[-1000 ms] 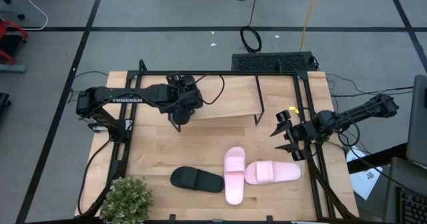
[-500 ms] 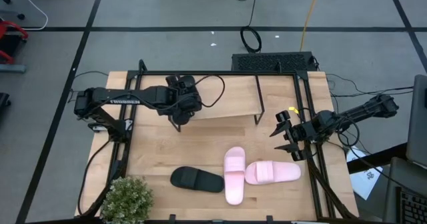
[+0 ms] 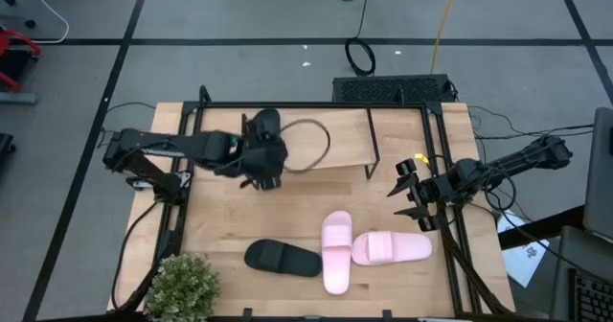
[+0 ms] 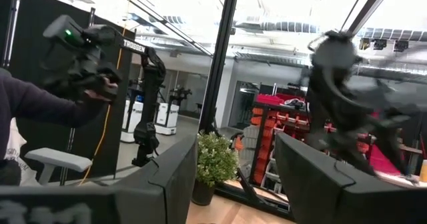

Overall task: Pick and place slides into the shelf
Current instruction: Put the black slide on the shelf

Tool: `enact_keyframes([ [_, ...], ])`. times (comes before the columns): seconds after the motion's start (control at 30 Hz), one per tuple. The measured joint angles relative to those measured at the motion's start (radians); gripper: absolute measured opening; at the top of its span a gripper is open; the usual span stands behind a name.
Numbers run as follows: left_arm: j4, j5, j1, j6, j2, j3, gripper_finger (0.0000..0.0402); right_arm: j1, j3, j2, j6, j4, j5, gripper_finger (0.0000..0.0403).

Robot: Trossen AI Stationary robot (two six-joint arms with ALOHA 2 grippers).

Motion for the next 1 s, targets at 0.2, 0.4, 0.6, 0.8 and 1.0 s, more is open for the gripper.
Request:
enact_keyframes([
  [0.2,0.013,0.034,-0.215,-0.115,0.002,0.018,0.0186,0.000,0.000,0.000,0.015,-0.019,-0.005,0.0192],
  [0.4,0.003,0.006,-0.380,-0.294,0.002,0.017,0.0186,0.037,0.000,0.091,0.051,0.043,-0.086,0.0192],
  [0.6,-0.097,-0.065,-0.423,-0.410,0.002,0.017,0.0186,0.149,0.113,0.357,-0.029,0.146,-0.078,0.0192],
  [0.8,-0.146,-0.046,-0.416,-0.429,0.002,0.017,0.0186,0.230,0.445,0.682,-0.157,-0.110,0.067,0.0192],
  [1.0,-0.257,0.029,-0.443,-0.514,0.002,0.017,0.0186,0.243,0.727,0.923,-0.184,-0.388,0.233,0.0192],
])
